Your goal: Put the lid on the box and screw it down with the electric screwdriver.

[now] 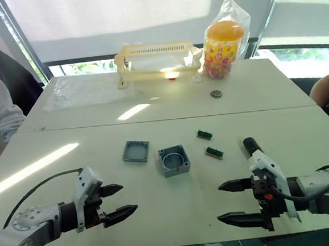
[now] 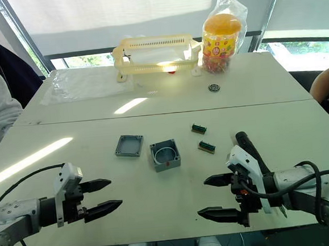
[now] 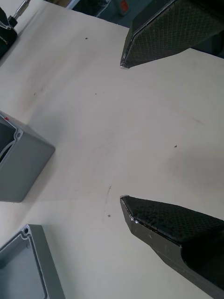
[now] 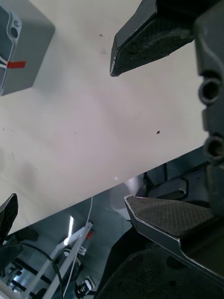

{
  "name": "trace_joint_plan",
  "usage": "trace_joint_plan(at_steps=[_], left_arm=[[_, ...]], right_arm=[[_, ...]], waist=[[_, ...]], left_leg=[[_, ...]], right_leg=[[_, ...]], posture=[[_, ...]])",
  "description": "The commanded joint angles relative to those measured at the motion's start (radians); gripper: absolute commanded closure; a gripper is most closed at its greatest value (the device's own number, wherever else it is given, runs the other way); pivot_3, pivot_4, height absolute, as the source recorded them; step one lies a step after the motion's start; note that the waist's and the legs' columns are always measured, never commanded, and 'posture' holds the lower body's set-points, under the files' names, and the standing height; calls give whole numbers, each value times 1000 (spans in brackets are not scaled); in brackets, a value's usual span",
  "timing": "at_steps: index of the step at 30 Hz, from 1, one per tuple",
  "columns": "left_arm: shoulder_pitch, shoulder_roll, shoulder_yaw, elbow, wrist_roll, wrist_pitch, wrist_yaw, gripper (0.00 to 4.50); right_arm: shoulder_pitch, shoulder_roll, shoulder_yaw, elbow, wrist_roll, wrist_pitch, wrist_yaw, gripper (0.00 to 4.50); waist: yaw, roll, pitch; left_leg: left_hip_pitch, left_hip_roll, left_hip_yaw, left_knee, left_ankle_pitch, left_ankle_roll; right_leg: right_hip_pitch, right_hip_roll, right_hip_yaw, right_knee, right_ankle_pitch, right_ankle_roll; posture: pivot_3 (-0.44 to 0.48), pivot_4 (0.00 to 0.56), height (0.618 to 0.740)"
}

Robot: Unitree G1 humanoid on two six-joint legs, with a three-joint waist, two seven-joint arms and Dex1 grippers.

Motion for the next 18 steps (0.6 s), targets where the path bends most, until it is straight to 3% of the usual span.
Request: trace_joint_plan(at_steps=[1, 13, 18], left_arm=[[5, -3, 39, -29, -20, -8, 13, 29], [-47, 16, 42, 6, -66, 0, 12, 29], [-164, 102, -20, 69, 39, 23, 38, 29]], right_arm=[[-22, -10, 10, 2, -11, -26, 6, 0], [-75, 19, 35, 43, -47, -65, -6, 0], [-135, 7, 36, 70, -59, -28, -59, 0]], waist=[[0, 0, 0], [16, 0, 0], [16, 0, 0]], left_leg=[[0, 0, 0, 0, 0, 0], [0, 0, 1, 0, 0, 0], [0, 0, 1, 0, 0, 0]], right_leg=[[0, 0, 0, 0, 0, 0], [-1, 0, 0, 0, 0, 0], [-1, 0, 0, 0, 0, -1]], posture=[[0, 150, 740], [0, 150, 740], [0, 150, 740]])
